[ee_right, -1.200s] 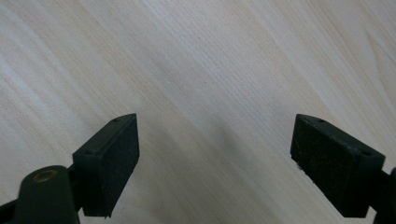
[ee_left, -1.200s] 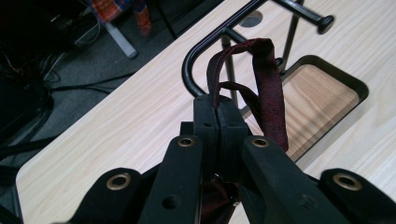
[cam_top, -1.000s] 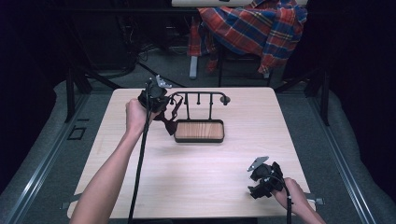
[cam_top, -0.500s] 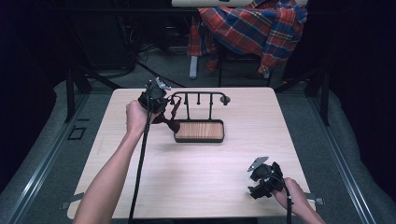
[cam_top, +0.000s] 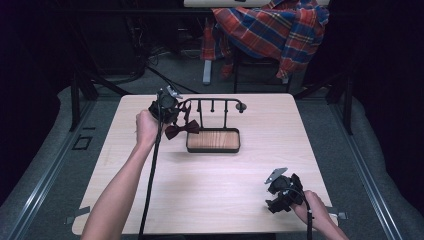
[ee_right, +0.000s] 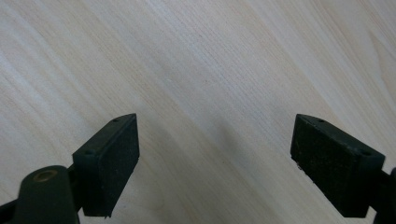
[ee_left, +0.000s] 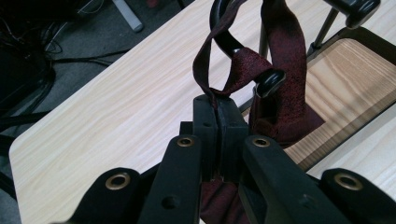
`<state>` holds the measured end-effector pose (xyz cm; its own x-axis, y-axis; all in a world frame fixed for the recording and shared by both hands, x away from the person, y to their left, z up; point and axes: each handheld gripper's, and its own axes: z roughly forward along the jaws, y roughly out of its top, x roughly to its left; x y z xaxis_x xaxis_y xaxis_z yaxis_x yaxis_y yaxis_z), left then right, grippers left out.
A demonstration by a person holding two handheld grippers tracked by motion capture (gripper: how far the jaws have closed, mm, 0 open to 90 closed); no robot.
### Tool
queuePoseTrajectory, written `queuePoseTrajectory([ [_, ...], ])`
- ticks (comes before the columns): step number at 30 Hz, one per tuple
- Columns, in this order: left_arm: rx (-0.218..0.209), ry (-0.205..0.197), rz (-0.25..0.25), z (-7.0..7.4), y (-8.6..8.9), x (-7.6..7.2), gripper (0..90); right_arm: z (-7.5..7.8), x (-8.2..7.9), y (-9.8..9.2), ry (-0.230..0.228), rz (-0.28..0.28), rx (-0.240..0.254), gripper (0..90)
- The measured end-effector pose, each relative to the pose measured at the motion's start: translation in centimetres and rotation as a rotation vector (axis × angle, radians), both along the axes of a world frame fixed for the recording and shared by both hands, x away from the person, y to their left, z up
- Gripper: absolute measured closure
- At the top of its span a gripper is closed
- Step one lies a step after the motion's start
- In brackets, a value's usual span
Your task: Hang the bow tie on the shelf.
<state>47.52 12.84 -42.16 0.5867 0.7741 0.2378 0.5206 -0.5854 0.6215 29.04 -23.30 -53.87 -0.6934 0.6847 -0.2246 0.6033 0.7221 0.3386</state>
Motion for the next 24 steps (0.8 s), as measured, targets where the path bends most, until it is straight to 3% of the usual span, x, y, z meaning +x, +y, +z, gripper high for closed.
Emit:
queuePoseTrajectory([
  [10,0.013,0.013,0.02,-0.63,-0.1,0.27,87.3,-0.02,-0.04,0.01,0.001,0.001,0.0,15.2],
  [20,0.008,-0.018,0.039,-0.76,-0.07,0.52,87.6,-0.04,0.0,0.02,0.008,0.006,-0.006,15.2],
  [24,0.004,-0.007,0.038,-0.96,-0.1,0.71,87.3,-0.02,0.02,-0.01,0.011,0.007,-0.014,15.2],
])
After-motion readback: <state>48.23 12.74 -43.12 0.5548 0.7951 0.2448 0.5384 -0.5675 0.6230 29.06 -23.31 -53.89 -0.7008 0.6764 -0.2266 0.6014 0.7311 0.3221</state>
